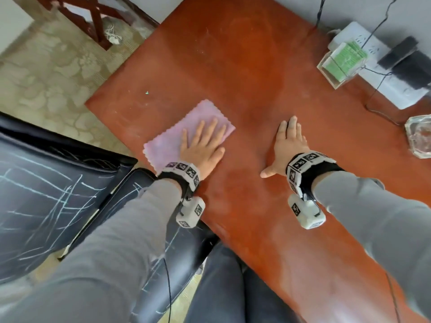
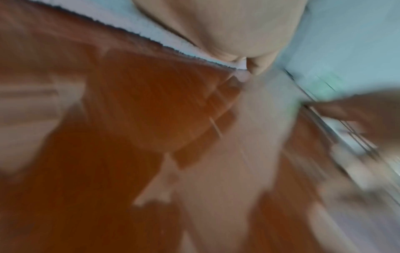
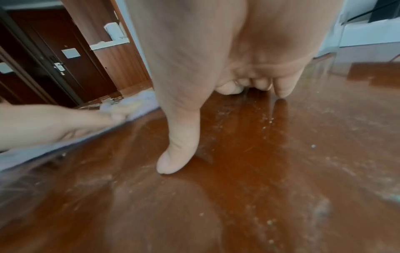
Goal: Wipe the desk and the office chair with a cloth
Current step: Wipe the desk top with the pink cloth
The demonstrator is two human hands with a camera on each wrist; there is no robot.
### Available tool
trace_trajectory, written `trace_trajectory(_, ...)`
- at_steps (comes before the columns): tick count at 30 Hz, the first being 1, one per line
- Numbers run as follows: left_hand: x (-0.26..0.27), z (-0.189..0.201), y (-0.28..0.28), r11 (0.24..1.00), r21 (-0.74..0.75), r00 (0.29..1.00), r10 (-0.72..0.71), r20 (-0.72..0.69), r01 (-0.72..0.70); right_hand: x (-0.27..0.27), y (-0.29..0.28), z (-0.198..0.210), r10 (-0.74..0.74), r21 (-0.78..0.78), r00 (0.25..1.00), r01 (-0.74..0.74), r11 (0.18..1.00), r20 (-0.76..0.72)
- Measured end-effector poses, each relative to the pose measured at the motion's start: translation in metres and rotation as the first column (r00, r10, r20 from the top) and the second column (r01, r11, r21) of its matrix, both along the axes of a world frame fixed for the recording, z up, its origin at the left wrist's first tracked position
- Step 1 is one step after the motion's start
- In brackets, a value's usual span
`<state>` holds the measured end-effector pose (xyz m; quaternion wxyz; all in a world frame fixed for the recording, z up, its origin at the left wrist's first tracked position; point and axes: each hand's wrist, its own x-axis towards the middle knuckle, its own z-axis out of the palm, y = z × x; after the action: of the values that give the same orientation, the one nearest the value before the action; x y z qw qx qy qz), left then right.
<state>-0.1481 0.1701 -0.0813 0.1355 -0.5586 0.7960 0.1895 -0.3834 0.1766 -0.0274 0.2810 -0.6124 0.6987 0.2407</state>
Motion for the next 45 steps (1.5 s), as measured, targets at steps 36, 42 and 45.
trace_trajectory(36, 0.201, -0.003, -0.155, 0.975, -0.032, 0.976, 0.219, -0.001, -0.218, 0.176, -0.08, 0.003, 0.013, 0.136, 0.982, 0.013, 0.991, -0.189)
trace_trajectory(42, 0.123, -0.004, -0.124, 0.983, -0.034, 0.984, -0.179, -0.005, 0.179, 0.175, -0.113, 0.008, -0.024, 0.109, 0.994, 0.035, 0.993, -0.105)
trace_trajectory(45, 0.12, -0.004, -0.165, 0.983, -0.028, 0.983, -0.184, -0.019, 0.183, 0.161, -0.133, 0.009, -0.002, 0.035, 1.0, 0.003, 0.999, -0.024)
